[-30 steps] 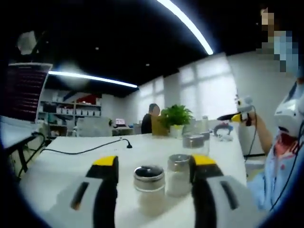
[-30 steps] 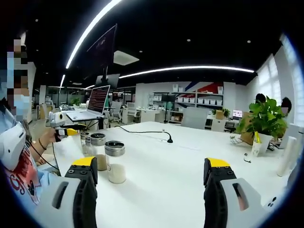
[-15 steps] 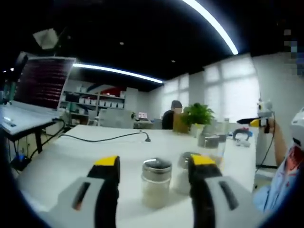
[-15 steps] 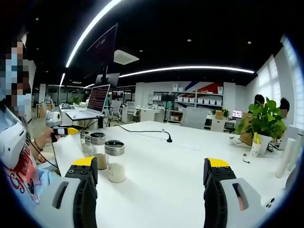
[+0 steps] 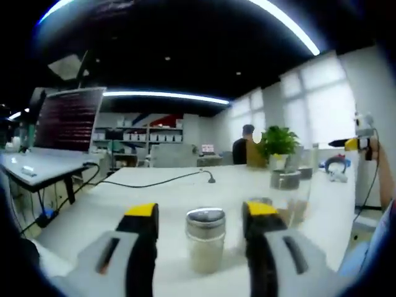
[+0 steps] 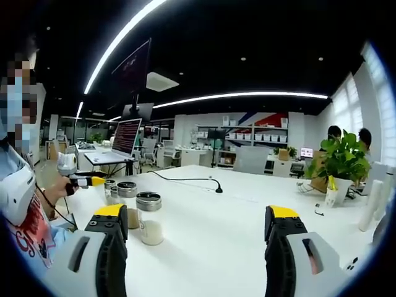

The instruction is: Rotate the seasoning bottle until the label or dispensing opening points toward the visible target arrow and the bottle remains upright within the marked orientation range

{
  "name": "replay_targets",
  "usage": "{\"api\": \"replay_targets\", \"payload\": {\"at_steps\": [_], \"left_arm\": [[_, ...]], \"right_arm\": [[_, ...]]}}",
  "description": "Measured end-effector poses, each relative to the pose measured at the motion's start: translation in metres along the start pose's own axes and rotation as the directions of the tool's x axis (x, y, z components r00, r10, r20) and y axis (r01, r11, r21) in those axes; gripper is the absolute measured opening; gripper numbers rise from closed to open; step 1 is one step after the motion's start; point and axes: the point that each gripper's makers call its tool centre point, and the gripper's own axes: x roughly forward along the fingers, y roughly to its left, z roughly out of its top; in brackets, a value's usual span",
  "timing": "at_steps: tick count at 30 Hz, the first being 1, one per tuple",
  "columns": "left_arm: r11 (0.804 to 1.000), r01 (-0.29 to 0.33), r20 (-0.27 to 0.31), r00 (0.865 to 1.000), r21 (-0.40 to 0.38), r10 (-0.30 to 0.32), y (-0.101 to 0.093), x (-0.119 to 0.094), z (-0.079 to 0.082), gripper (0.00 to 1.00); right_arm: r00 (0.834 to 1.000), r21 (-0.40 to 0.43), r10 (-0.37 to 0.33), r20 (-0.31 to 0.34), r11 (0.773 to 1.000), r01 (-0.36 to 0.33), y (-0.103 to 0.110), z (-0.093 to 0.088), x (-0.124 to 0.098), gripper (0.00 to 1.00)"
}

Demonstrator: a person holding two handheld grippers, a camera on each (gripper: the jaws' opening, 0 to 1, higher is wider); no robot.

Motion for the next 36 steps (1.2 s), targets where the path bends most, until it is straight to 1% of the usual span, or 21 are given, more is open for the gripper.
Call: {"api": "replay_targets", "payload": {"at_steps": [1, 3, 5, 7, 12, 15, 20, 29, 32, 36], "left_arm": [[1.000, -0.009, 0.006, 1.000, -0.020, 0.010, 0.001, 0.001, 0.000, 0.57], [0.996, -0.018, 0.015, 1.000, -0.092, 0.020, 0.003, 0.004, -0.002, 0.57], [0.996, -0.015, 0.008, 1.000, -0.083, 0.015, 0.003, 0.007, -0.005, 0.58], [0.997, -0.026, 0.000, 1.000, -0.075, 0.026, 0.002, 0.008, -0.008, 0.57], [0.998, -0.041, 0.007, 0.999, -0.052, 0.041, 0.001, 0.014, -0.010, 0.54], [0.997, -0.038, -0.004, 0.999, -0.060, 0.038, -0.004, 0.016, -0.015, 0.54], [0.998, -0.040, 0.006, 0.999, -0.058, 0.040, -0.010, 0.020, -0.017, 0.50], [0.996, -0.060, 0.003, 0.998, -0.065, 0.060, -0.008, 0.024, -0.021, 0.44], [0.996, -0.054, 0.000, 0.999, -0.073, 0.054, -0.009, 0.025, -0.022, 0.42], [0.997, -0.054, -0.006, 0.999, -0.062, 0.054, -0.008, 0.026, -0.023, 0.41]], "right_arm": [[1.000, 0.002, 0.000, -0.001, 1.000, 0.000, 0.000, -0.001, 0.000, 0.95], [1.000, 0.005, 0.000, -0.004, 1.000, 0.000, -0.001, -0.001, 0.001, 0.95], [1.000, 0.004, 0.001, -0.008, 1.000, -0.001, 0.000, -0.003, 0.001, 0.95], [1.000, 0.006, 0.001, -0.008, 1.000, -0.001, -0.001, -0.003, 0.001, 0.95], [1.000, -0.001, -0.006, -0.003, 1.000, 0.006, -0.003, -0.003, -0.001, 0.95], [1.000, 0.008, -0.009, -0.001, 1.000, 0.009, -0.004, -0.003, -0.001, 0.95], [1.000, 0.010, -0.007, 0.002, 1.000, 0.007, -0.004, -0.004, -0.002, 0.94], [1.000, 0.016, -0.015, -0.004, 1.000, 0.015, -0.008, -0.005, -0.002, 0.94], [1.000, 0.013, -0.014, 0.002, 1.000, 0.013, -0.007, -0.004, -0.003, 0.94], [1.000, 0.007, -0.013, 0.011, 1.000, 0.013, -0.006, -0.002, -0.004, 0.94]]}}
